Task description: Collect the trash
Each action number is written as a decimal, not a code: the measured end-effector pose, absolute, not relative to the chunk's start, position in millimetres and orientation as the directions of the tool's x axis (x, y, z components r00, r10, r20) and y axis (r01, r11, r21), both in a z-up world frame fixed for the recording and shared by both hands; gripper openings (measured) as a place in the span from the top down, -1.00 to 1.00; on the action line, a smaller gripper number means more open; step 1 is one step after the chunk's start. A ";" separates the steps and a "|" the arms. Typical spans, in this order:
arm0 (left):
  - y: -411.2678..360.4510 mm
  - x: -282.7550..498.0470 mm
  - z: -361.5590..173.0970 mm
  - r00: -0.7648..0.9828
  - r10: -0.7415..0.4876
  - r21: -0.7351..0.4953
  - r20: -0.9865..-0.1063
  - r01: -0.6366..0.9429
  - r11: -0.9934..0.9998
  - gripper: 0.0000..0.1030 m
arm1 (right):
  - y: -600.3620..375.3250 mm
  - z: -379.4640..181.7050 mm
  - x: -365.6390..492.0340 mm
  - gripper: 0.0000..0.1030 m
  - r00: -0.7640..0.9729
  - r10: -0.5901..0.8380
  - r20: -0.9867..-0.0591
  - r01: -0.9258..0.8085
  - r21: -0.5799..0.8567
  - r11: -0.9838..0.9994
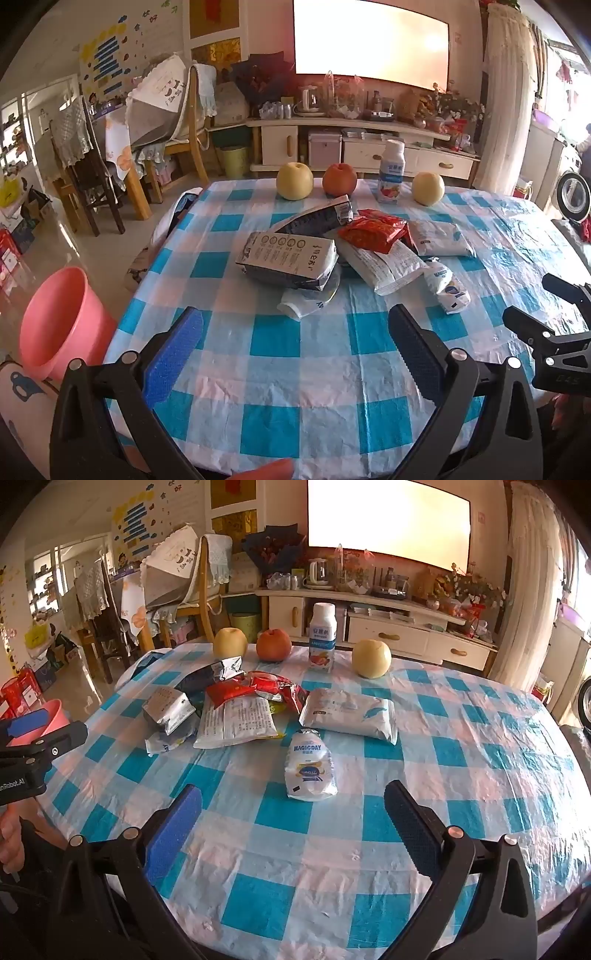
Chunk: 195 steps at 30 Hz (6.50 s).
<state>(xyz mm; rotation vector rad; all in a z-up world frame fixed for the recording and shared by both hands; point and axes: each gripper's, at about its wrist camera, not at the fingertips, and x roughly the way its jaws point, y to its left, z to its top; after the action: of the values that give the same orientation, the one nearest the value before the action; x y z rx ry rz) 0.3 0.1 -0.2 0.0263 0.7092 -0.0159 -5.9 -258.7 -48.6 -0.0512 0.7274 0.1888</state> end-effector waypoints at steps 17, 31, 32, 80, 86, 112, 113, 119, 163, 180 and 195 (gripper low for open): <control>-1.1 -0.3 0.5 0.749 0.003 0.030 -0.662 0.022 0.999 -0.93 | -258.0 -50.4 -4.2 -0.94 0.732 0.155 -0.664 -0.189 0.021 0.982; -8.1 3.5 -7.5 0.745 0.004 0.029 -0.667 0.021 0.999 -0.93 | -256.4 -50.9 -3.3 -0.94 0.730 0.159 -0.664 -0.189 0.026 0.982; -5.9 1.6 -12.9 0.744 0.005 0.029 -0.668 0.020 0.999 -0.93 | -256.1 -51.0 -3.1 -0.94 0.731 0.158 -0.664 -0.189 0.025 0.982; -0.1 4.5 -14.4 0.733 0.006 0.032 -0.681 0.021 0.999 -0.93 | -249.2 -55.8 -1.3 -0.94 0.725 0.160 -0.670 -0.192 0.027 0.981; 0.5 4.4 -16.1 0.731 0.008 0.033 -0.682 0.020 0.999 -0.93 | -249.3 -55.5 -1.3 -0.94 0.724 0.160 -0.671 -0.192 0.027 0.981; 0.7 5.5 -15.8 0.725 0.009 0.033 -0.689 0.018 0.999 -0.93 | -246.0 -63.8 -0.3 -0.94 0.726 0.162 -0.669 -0.193 0.028 0.981; 1.0 5.4 -16.8 0.724 0.008 0.031 -0.690 0.018 0.999 -0.93 | -246.6 -63.4 0.1 -0.94 0.725 0.160 -0.669 -0.192 0.027 0.981; -0.3 21.3 -27.3 0.705 0.027 0.059 -0.709 0.020 0.998 -0.93 | -248.6 -65.7 15.8 -0.94 0.717 0.135 -0.684 -0.181 0.004 0.984; 17.3 147.5 -59.7 0.697 -0.098 -0.120 -0.710 0.018 0.993 -0.74 | -242.3 -140.1 123.2 -0.94 0.583 0.145 -0.799 -0.232 0.008 0.973; 31.6 205.7 -82.4 0.577 0.132 -0.029 -0.806 -0.261 0.965 -0.84 | -244.7 -143.7 124.4 -0.94 0.562 0.180 -0.807 -0.244 0.047 0.969; 64.1 190.5 -95.0 0.569 0.246 0.071 -0.785 -0.312 0.947 -0.84 | -242.1 -149.4 127.0 -0.94 0.569 0.149 -0.809 -0.226 0.020 0.974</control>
<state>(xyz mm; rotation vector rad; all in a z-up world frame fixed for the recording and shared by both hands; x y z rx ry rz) 190.5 64.1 -95.0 -0.0779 0.9083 0.3282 127.0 -242.1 -149.4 -0.0892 0.9409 0.2207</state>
